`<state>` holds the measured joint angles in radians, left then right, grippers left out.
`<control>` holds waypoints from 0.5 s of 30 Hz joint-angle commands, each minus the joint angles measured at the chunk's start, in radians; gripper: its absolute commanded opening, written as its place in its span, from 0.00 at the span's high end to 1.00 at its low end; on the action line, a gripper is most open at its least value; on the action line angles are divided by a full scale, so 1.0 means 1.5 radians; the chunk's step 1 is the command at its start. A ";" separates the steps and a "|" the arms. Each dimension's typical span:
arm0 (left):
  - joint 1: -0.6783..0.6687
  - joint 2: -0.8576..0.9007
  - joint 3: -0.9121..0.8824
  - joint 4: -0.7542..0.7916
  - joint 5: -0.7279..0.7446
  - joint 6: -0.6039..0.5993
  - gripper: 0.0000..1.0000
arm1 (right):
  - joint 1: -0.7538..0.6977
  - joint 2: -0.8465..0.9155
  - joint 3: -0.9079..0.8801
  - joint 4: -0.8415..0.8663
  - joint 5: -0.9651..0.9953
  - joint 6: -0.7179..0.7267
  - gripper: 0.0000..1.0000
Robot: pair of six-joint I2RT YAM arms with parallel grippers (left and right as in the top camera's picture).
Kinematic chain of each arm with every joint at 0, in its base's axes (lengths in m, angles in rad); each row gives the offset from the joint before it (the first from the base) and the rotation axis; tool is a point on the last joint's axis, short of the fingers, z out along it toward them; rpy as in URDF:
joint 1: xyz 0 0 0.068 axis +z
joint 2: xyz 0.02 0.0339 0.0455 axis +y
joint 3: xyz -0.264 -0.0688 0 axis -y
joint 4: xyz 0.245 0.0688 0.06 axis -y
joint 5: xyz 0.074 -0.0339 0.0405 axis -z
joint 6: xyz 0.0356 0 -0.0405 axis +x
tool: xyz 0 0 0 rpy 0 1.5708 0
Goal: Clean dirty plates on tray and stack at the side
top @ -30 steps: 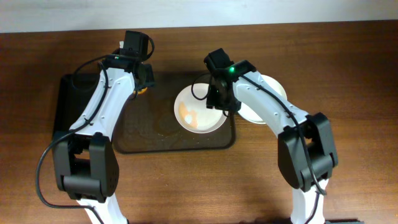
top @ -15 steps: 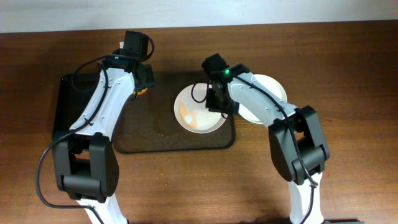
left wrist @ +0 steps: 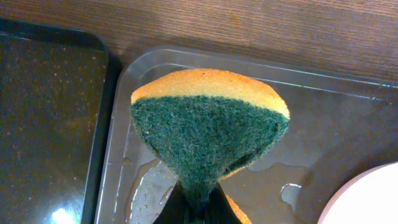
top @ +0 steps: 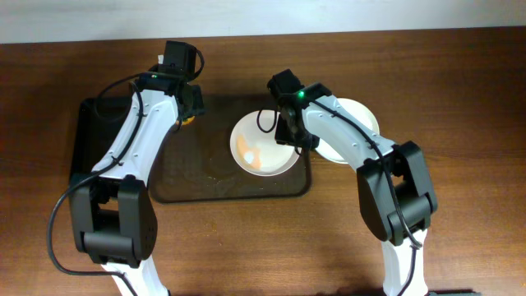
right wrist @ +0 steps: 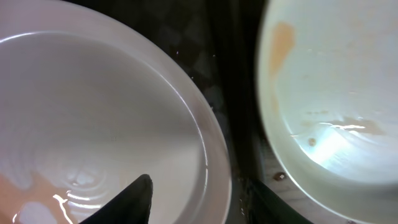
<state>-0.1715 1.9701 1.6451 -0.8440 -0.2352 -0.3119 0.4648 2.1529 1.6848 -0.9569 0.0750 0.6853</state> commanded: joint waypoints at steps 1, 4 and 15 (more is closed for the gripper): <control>0.004 0.001 -0.006 0.000 -0.003 -0.006 1.00 | 0.001 0.038 -0.006 0.019 -0.037 0.007 0.52; 0.004 0.001 -0.006 -0.001 -0.003 -0.006 1.00 | -0.010 0.043 -0.006 0.022 -0.060 0.007 0.53; 0.004 0.001 -0.006 -0.002 -0.002 -0.006 1.00 | 0.018 0.053 -0.006 0.041 -0.095 0.009 0.62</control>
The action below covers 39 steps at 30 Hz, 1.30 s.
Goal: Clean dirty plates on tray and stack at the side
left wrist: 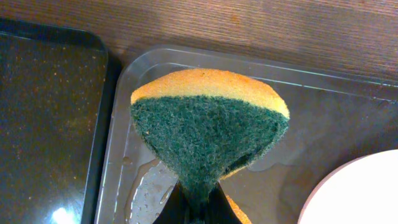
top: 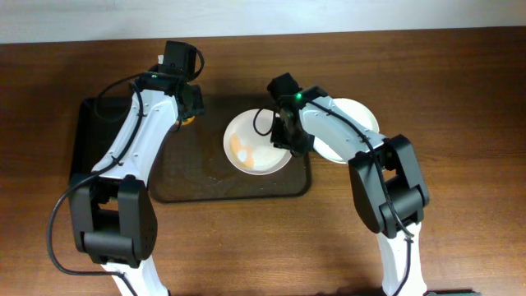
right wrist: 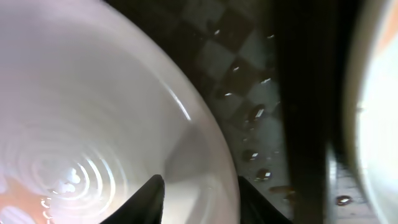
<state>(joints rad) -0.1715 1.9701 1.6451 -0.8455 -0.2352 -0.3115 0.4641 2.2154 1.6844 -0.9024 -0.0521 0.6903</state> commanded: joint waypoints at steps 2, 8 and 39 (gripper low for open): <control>0.004 0.001 -0.006 -0.001 -0.003 -0.007 0.99 | 0.030 0.016 -0.008 0.007 -0.010 0.030 0.62; 0.004 0.001 -0.006 -0.001 -0.003 -0.007 0.99 | 0.030 0.029 -0.008 0.011 -0.013 0.034 0.84; 0.006 0.001 -0.006 0.005 -0.005 -0.007 0.99 | 0.283 -0.238 0.002 -0.198 0.864 0.088 0.96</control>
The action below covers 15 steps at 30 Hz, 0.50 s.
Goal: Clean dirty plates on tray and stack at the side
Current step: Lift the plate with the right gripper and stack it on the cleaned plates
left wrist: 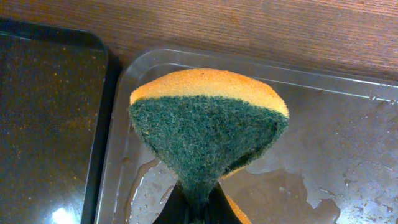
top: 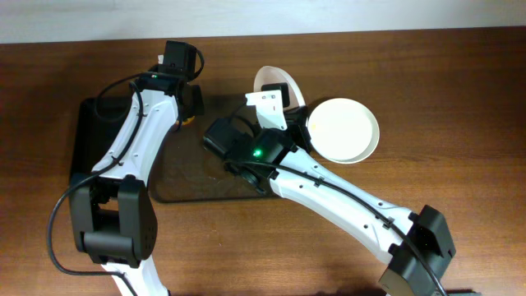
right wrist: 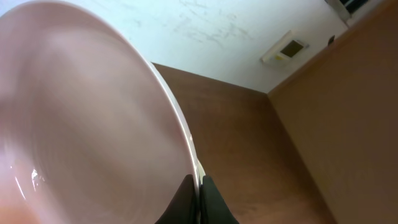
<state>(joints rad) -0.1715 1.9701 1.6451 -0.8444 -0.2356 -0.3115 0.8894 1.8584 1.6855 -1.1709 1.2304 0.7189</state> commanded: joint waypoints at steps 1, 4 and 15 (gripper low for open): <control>0.007 0.001 -0.006 0.009 -0.005 -0.007 0.99 | 0.000 0.001 0.001 -0.028 -0.004 0.083 0.96; 0.007 0.001 -0.006 0.030 -0.004 -0.007 0.99 | -0.001 0.001 0.001 -0.043 -0.096 0.106 0.96; 0.007 0.001 -0.006 0.029 -0.002 -0.007 0.99 | -0.187 -0.001 0.001 0.002 -0.600 0.007 0.96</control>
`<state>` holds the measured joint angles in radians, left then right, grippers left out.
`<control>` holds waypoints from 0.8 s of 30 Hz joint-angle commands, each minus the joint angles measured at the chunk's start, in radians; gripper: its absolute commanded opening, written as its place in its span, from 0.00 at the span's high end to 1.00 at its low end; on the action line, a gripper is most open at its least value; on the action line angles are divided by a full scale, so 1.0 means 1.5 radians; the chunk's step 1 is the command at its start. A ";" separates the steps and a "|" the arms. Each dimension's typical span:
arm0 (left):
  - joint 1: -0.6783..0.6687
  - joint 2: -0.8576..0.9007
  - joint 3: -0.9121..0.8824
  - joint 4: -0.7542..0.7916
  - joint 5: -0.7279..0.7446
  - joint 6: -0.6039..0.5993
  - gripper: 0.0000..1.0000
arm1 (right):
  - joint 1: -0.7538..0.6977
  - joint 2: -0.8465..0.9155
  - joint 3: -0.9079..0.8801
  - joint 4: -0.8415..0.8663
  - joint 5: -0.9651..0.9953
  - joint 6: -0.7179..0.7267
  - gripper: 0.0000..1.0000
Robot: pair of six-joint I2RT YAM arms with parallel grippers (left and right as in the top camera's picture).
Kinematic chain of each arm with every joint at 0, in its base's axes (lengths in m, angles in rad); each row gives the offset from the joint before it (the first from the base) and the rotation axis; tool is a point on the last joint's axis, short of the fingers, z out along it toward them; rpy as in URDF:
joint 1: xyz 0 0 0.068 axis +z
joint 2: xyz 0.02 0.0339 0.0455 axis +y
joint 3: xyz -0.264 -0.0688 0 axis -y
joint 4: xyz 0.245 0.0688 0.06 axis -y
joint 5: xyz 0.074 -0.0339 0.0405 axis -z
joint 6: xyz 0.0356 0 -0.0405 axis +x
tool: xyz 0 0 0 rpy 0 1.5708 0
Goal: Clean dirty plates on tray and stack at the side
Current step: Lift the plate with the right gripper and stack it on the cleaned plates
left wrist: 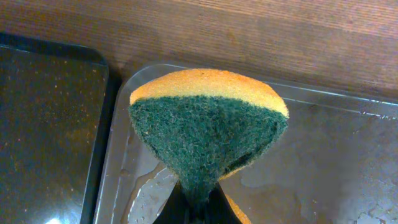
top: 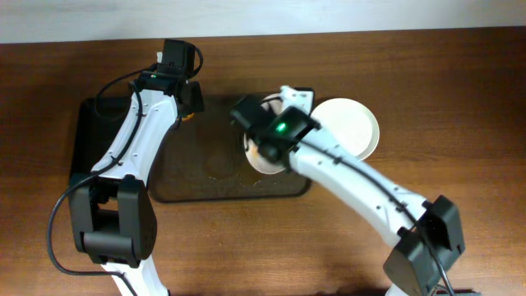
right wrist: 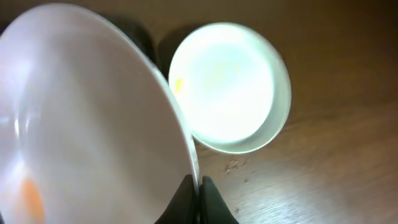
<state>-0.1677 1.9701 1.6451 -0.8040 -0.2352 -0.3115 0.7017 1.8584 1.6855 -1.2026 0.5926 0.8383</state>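
My right gripper (right wrist: 198,186) is shut on the rim of a white plate (right wrist: 93,124) with an orange smear on it. It holds the plate tilted over the right part of the clear wet tray (top: 197,177); the arm hides much of the plate (top: 261,160) from overhead. A second white plate (top: 349,130) lies on the wooden table right of the tray, also seen as the plate (right wrist: 230,87) beyond the held one. My left gripper (left wrist: 198,202) is shut on a green-and-yellow sponge (left wrist: 208,130) above the tray's back left corner.
A black tray (top: 82,140) lies left of the clear one. Water pools on the clear tray's floor (left wrist: 155,193). Brown wooden table (top: 460,99) runs all round, and my right arm (top: 362,189) crosses the tray's front right corner.
My right arm has swung right: the plate, then held high on edge behind the tray's back rim, now hangs lower over the tray's right part. The left gripper and sponge have not moved.
The smeared plate lay on the tray's right side with my right gripper open at its rim. Then the plate sat slightly further left with the fingers round its rim. Later it was lifted on edge behind the tray, and now hangs over the tray's right part. The sponge stayed put.
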 commanded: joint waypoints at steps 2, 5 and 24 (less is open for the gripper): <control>0.005 0.001 -0.006 0.002 -0.002 -0.007 0.99 | -0.096 -0.001 0.001 0.042 -0.233 -0.106 0.96; 0.005 0.001 -0.006 0.002 -0.002 -0.007 1.00 | -0.203 -0.001 0.001 0.069 -0.346 -0.176 0.96; 0.005 0.001 -0.006 0.002 -0.002 -0.007 0.99 | -0.498 0.002 -0.268 0.270 -0.438 -0.243 0.78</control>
<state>-0.1677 1.9701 1.6451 -0.7998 -0.2356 -0.3115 -0.0631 1.8664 1.3003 -0.8074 -0.0322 0.4778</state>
